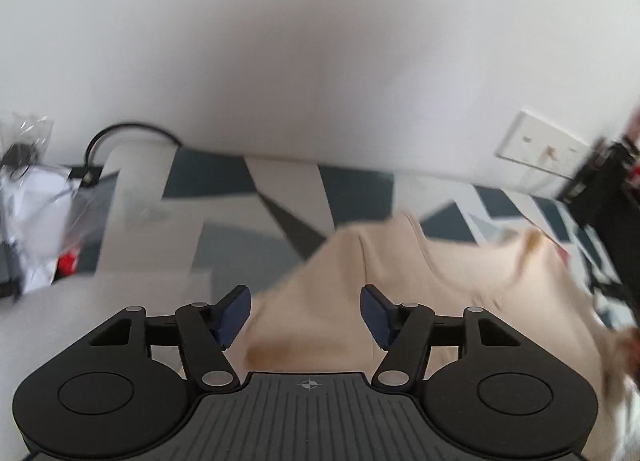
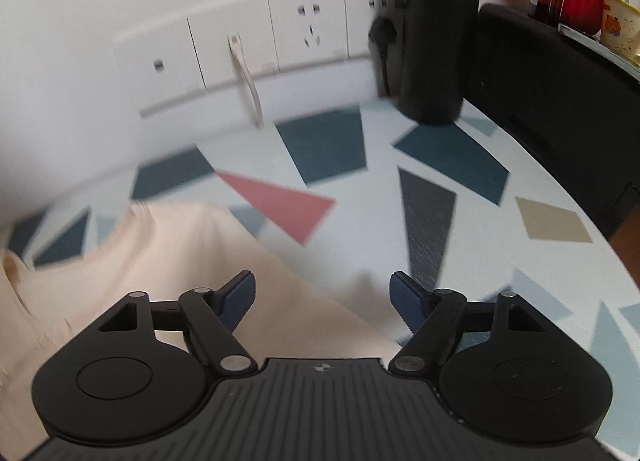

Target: Fold clothes

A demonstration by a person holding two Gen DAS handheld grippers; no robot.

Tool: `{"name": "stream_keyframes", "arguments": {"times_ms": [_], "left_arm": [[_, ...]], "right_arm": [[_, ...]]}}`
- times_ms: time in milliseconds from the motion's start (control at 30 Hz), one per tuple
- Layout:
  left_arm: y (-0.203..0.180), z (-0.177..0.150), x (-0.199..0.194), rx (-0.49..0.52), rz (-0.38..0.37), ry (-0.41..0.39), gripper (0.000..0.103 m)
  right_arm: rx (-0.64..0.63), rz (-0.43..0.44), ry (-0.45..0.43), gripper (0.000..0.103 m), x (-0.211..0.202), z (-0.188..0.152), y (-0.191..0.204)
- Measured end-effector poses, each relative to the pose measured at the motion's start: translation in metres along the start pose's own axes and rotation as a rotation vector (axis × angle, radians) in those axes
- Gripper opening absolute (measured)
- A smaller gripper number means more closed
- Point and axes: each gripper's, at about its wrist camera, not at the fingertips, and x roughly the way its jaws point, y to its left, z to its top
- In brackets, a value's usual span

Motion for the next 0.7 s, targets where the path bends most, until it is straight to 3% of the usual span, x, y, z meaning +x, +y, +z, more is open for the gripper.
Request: {"name": "stream_keyframes", "arguments": {"times_ms": [100, 200, 300, 367, 500, 567, 600, 633, 700], "left_arm": [[-0.028, 0.014, 0.042, 0.011, 0.038, -0.010, 0.050], [-0.039, 0.021, 0.074, -0.050, 0.032, -0.036, 0.050], [-0.040, 0.024, 0.101, -0.091, 0.010, 0.018, 0.050], [-0.043, 0.023, 0.109, -0.046, 0.008, 0.048, 0.050], [-0.046, 0.018, 0.104, -0.011, -0.029, 0.042, 0.059], [-0.046, 0.016, 0.103, -0.008, -0.030, 0.043, 0.058], [-0.047, 0.016, 0.104, 0.004, -0.020, 0.045, 0.050], [-0.050, 0.015, 0.105, 0.031, 0.003, 0.041, 0.025], [-0.056, 0.014, 0.108, 0.086, 0.042, 0.024, 0.011]], "right_arm": [[0.005, -0.011, 0.039, 0.076, -0.002, -0.008, -0.003], [-0.001, -0.024, 0.077, 0.076, 0.000, -0.016, -0.005], [-0.013, -0.044, 0.093, 0.074, 0.003, -0.023, -0.006], [-0.012, -0.042, 0.097, 0.063, 0.003, -0.026, -0.008], [-0.054, -0.050, 0.075, 0.055, 0.003, -0.031, -0.002], [-0.065, -0.049, 0.058, 0.047, 0.003, -0.032, 0.001], [-0.067, -0.051, 0.049, 0.045, 0.003, -0.032, 0.002], [-0.069, -0.054, 0.040, 0.041, 0.003, -0.032, 0.003], [-0.076, -0.065, 0.014, 0.027, 0.003, -0.033, 0.004]]}}
